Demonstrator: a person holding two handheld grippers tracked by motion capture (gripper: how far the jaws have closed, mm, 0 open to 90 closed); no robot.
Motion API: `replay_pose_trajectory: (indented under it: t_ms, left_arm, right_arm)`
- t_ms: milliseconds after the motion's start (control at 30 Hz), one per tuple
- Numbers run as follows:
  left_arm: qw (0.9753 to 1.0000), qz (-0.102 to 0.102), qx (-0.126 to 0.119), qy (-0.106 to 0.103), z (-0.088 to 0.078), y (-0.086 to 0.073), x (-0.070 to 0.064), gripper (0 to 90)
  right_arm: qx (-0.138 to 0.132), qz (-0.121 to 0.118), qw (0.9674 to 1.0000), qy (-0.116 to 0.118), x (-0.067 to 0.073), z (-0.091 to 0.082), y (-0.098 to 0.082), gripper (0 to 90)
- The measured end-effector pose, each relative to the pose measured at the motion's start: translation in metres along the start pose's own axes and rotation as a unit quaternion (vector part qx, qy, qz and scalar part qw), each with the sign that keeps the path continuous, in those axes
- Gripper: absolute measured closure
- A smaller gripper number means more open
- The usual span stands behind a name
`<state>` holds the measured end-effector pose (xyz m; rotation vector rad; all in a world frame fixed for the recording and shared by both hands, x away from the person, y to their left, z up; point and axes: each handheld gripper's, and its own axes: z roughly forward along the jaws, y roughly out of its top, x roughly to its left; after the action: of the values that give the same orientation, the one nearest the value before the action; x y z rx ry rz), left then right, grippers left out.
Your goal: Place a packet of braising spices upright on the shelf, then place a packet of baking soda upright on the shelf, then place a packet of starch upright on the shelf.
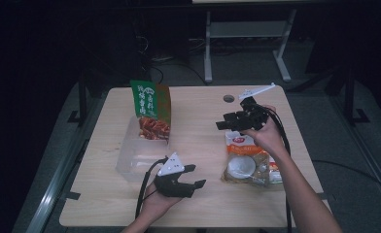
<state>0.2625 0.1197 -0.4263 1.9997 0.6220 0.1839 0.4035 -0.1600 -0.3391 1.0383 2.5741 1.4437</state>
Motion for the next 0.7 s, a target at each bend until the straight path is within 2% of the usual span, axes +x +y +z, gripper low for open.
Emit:
replay_pose_trajectory:
  t_ms: [300, 333, 433, 700]
  left_arm:
    - [1.0, 0.001, -0.001, -0.002, 0.002, 0.0, -0.001, 36.1]
    - [1.0, -0.003, -0.004, -0.002, 0.002, 0.0, -0.002, 36.0]
    - [1.0, 0.003, 0.0, -0.001, 0.001, 0.0, -0.002, 35.8]
    - [1.0, 0.002, -0.001, -0.001, 0.002, 0.001, -0.002, 35.5]
  right_arm:
    - [0.01, -0.002, 0.9999, -0.01, 0.002, -0.018, -0.014, 41.0]
    - [0.011, 0.0, 0.9999, -0.011, 0.002, -0.02, -0.017, 40.9]
    - [0.016, 0.003, 0.9998, -0.013, 0.002, -0.025, -0.026, 40.3]
    - [0.021, 0.012, 0.9996, -0.016, 0.002, -0.038, -0.048, 39.6]
